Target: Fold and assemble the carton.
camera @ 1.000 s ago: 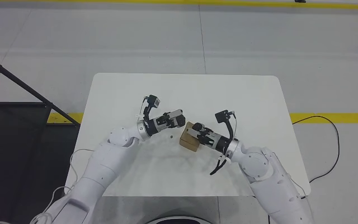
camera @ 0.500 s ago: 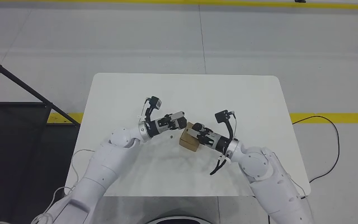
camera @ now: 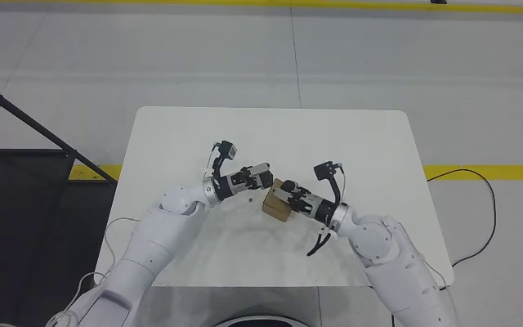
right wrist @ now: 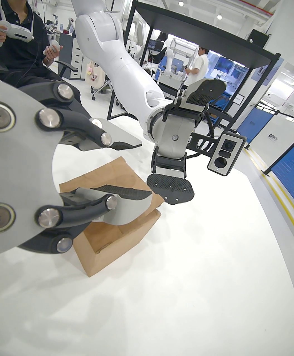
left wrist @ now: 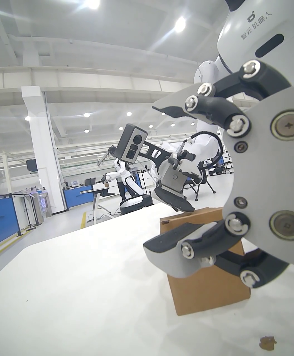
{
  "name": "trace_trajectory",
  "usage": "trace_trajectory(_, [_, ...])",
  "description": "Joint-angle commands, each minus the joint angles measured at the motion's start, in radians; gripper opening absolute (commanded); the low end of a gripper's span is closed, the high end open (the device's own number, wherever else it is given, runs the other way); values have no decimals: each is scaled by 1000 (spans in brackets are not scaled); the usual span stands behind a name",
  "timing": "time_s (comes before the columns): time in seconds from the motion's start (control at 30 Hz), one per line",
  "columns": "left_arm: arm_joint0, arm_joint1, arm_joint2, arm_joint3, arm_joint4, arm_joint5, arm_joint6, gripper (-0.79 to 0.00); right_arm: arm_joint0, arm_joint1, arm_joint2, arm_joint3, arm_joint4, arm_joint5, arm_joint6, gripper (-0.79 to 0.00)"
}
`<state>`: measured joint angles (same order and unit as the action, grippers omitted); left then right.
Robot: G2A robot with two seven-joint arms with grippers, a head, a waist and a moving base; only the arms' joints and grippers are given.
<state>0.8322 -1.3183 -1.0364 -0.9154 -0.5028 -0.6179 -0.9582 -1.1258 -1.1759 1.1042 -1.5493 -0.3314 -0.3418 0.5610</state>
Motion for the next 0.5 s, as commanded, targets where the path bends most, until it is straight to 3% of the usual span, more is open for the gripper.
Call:
trace_trajectory(0.0, [1,0,-3,2,-3,0,0,0,1,0,-2,3,0,1,4,-428])
trace_trajectory(0.47, [0,-6,1,8,20,8,41,0,5,-2,-3,10,5,1,9,-428])
